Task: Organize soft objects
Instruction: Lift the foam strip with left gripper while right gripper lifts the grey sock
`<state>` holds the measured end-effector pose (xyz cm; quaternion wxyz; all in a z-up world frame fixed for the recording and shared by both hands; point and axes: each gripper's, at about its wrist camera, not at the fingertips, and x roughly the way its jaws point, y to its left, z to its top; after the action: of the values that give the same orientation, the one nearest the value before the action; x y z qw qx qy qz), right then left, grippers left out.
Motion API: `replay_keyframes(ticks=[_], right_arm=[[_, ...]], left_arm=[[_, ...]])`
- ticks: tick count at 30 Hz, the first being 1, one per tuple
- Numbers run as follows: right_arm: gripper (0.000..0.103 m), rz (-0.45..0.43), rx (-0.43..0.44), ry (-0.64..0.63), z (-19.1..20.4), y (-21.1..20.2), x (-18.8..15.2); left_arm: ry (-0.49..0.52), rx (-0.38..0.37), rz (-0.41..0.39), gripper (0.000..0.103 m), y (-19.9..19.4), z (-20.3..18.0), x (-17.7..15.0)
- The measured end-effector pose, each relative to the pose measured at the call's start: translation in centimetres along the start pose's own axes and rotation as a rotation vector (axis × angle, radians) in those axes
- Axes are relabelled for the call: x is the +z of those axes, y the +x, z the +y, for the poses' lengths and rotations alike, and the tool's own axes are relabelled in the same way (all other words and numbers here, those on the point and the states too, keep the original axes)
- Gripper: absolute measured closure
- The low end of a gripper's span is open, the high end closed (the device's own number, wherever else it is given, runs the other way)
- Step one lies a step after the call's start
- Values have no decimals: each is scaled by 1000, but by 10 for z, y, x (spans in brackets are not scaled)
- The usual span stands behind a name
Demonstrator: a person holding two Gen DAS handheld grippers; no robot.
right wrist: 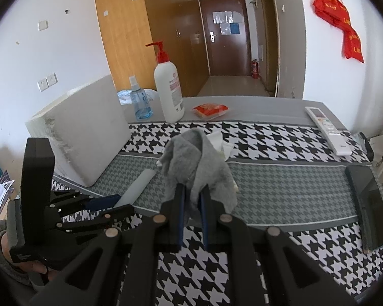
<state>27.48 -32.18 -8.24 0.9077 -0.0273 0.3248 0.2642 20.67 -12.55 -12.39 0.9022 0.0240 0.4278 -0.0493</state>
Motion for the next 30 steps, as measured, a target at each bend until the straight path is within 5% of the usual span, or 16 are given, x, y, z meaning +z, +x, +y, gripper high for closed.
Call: replay_keyframes(ticks=[30], right_arm=[[89,-45,-21,11,21,-19,-6]], left_arm=[[79,-10,-163,82,-50,5,-5]])
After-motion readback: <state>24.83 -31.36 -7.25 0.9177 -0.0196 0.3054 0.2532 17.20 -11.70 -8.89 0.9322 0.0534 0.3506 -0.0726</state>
